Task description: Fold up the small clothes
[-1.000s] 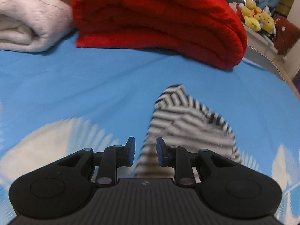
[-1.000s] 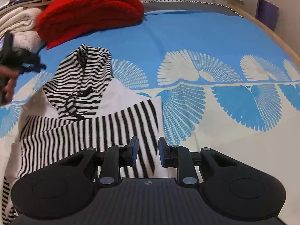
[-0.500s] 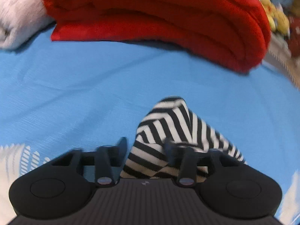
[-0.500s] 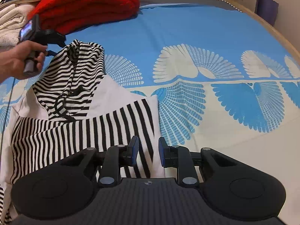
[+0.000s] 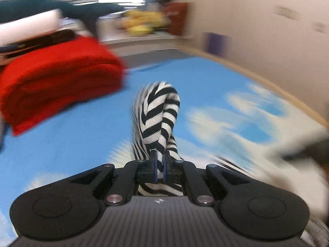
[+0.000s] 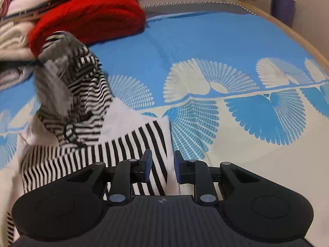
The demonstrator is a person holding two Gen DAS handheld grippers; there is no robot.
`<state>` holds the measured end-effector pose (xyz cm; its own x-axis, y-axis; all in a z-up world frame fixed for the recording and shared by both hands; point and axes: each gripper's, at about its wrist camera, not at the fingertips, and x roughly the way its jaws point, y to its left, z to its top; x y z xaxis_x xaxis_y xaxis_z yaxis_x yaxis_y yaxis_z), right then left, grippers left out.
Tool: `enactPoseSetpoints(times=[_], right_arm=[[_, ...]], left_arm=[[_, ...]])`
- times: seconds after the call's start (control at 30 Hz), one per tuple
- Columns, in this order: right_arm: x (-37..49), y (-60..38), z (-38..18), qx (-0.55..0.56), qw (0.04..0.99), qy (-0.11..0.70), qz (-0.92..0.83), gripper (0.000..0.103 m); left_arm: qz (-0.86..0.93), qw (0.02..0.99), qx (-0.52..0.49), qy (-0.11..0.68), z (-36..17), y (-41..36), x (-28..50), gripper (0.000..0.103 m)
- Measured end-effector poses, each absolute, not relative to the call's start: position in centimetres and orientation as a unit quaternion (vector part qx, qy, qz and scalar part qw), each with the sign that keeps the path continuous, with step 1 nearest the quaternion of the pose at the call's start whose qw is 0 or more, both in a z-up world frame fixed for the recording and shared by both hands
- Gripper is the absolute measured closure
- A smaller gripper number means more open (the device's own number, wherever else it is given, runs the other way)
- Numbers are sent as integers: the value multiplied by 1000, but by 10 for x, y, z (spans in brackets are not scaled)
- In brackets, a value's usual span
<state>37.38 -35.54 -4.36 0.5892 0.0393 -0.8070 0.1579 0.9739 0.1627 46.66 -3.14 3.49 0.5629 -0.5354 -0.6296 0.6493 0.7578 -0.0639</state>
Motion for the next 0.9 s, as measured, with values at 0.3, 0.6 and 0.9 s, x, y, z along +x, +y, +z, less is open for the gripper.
enactPoseSetpoints(times=[0.3,0.6,0.9], right_arm=[[345,-379,-20,211,893,395,-54,79],[345,-356,-58,235,850,471,7,76],[357,-308,-102,180,810,555,50,63]], left_arm=[[-299,846,-15,441,16,19,298,84],[-119,817,-249,506,-57,52,361,79],[-93,772,-269,568,-125,48,378,72]])
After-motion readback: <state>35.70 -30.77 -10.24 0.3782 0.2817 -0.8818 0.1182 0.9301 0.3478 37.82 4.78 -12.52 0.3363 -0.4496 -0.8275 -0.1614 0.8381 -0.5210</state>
